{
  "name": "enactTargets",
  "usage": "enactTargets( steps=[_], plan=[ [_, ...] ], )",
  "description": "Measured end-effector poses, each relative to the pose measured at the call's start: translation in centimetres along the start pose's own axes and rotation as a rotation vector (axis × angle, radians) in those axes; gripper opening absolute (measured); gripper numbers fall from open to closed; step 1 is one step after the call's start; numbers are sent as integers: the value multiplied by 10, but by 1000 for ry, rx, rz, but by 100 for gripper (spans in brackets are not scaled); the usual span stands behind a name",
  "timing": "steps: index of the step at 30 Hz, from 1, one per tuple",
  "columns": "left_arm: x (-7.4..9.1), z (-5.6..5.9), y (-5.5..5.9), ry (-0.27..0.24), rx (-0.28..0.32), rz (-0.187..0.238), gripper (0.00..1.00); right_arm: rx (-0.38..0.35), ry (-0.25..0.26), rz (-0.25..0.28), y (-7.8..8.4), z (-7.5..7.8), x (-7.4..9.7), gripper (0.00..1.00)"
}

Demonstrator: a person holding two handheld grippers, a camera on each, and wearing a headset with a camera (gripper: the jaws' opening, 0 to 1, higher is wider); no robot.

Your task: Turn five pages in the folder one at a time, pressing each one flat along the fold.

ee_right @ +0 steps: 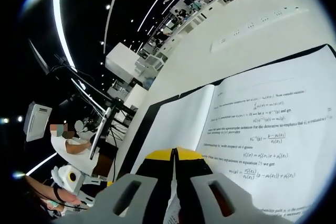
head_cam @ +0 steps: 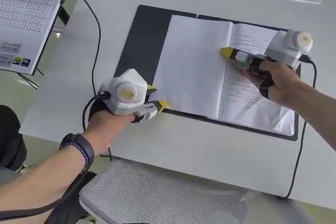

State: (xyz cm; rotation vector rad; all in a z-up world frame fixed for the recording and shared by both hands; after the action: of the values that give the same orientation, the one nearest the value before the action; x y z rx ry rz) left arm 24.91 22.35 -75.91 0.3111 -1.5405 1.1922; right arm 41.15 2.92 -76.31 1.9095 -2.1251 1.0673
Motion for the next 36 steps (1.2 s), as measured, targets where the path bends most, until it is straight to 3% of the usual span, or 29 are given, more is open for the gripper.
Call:
enactTargets(
  steps=[2,7,15,24,36],
  plan=[
    [0,0,0,1,3,0,29,-59,-12,44,-7,1,-1,0],
    [-1,-1,0,0,5,0,29,-129,-33,114,-22,13,-4,0],
    [-2,-2,1,-2,6,2,28,-197,-40,191,-47,42,-13,0],
    [-2,-1,0,-3,9,3,28,-265,-31,271,-68,58,-19,0],
    [-4,-3,1,-4,21,8,28,-273,-5,301,-83,66,-26,0]
  ],
)
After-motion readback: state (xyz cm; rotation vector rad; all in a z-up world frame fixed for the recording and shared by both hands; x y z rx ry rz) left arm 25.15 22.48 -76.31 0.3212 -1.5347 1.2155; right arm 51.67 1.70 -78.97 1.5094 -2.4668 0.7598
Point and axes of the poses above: the centre of the closed fingertips' face, and the gripper's own axes: x roughly backward along the fingers, z roughly to its right, y roughly out of its underside, the point moved 6 cm from there along x, roughly backward along the fingers, and after that the axes turned 15 degrees about -z, right-handed, at the moved point
